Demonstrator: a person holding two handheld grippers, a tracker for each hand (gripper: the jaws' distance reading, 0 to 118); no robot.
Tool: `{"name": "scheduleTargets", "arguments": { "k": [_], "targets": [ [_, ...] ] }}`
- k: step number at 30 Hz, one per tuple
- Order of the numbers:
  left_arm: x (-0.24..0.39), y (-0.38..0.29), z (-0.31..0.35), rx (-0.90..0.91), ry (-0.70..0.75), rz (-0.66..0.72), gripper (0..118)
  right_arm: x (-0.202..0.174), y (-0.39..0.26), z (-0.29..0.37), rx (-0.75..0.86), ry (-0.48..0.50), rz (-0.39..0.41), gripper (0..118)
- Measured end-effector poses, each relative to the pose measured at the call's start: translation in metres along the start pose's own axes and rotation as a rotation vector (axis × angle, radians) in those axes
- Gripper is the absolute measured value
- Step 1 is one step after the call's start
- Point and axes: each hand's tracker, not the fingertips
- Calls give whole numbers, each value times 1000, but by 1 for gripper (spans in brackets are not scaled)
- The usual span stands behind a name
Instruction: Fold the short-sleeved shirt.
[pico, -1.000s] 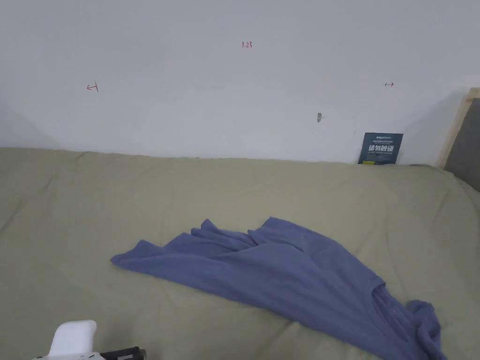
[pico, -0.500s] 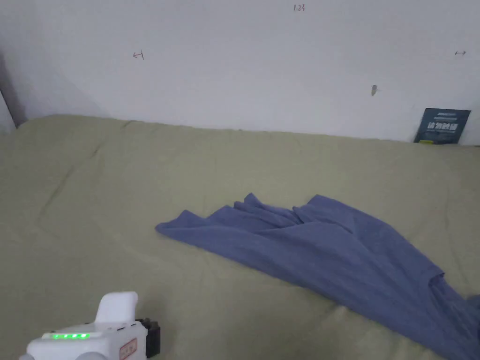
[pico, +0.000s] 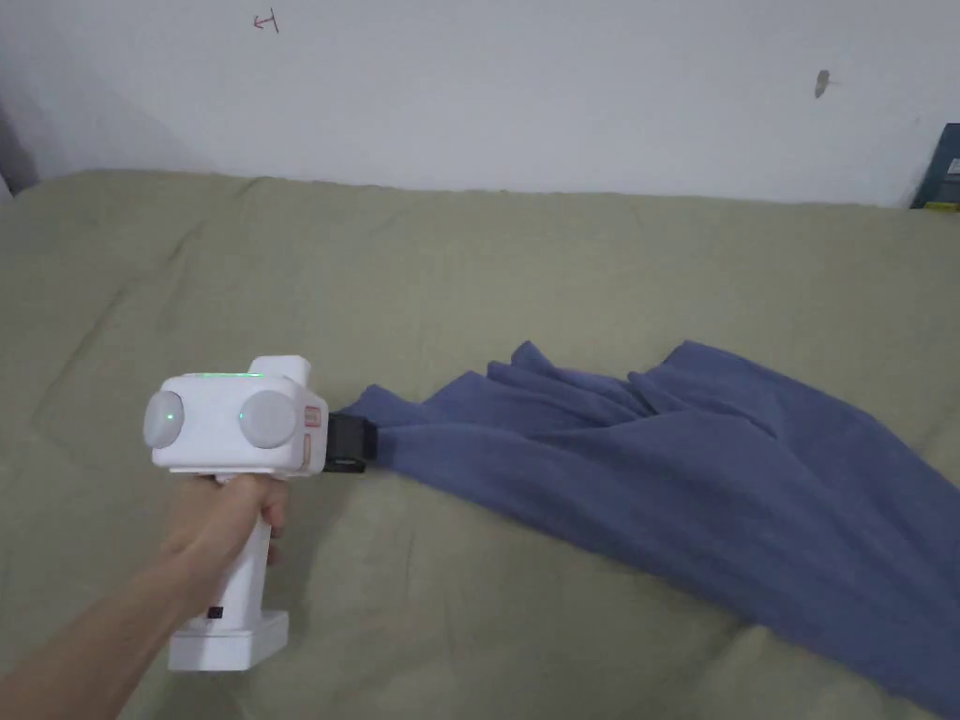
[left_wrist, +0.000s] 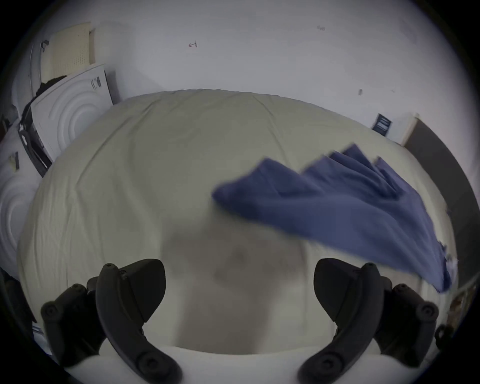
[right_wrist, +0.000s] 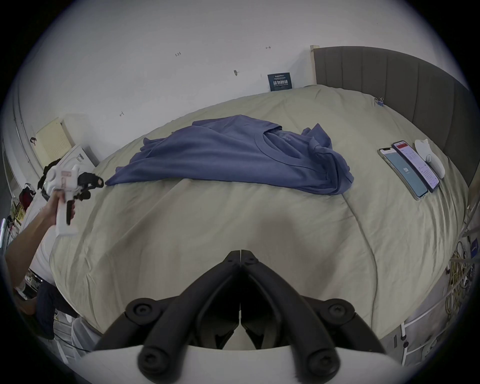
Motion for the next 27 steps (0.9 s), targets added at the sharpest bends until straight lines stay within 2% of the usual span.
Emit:
{"name": "scheduleTargets", "arguments": {
  "k": [4, 7, 8, 10, 11, 12, 14, 16, 18, 20, 27],
  "targets": [
    [19, 13, -33, -87, 25, -54, 115, 6, 3, -10, -7, -15, 4, 0],
    [21, 12, -33, -61, 9, -46, 115, 7, 5, -15, -12, -17, 3, 0],
    [21, 13, -30, -71, 6, -47, 107, 8, 5, -14, -13, -15, 4, 0],
    [25, 9, -17, -66, -43, -44, 74, 9, 5, -15, -14, -10, 1, 0],
    [23, 11, -5, -42, -23, -79, 20, 9, 5, -16, -19, -1, -5, 0],
    [26, 10, 2, -21, -49, -132, 7, 10, 4, -15, -19, 5, -14, 0],
    [29, 4, 7, 6, -13, -152, 5, 9, 3, -14, -17, 11, -25, 0],
    [21, 0, 17, -39, -93, -72, 4, 9, 1, -8, -15, 12, -25, 0],
    [22, -10, 26, -2, -41, -104, 4, 10, 3, -3, -10, 13, -20, 0],
    [17, -12, 29, -1, -49, -108, 4, 12, 7, 1, -4, 17, -14, 0],
    [11, -19, 40, 23, -58, -81, 4, 18, 39, -2, 44, -13, 49, 0]
  ]
}}
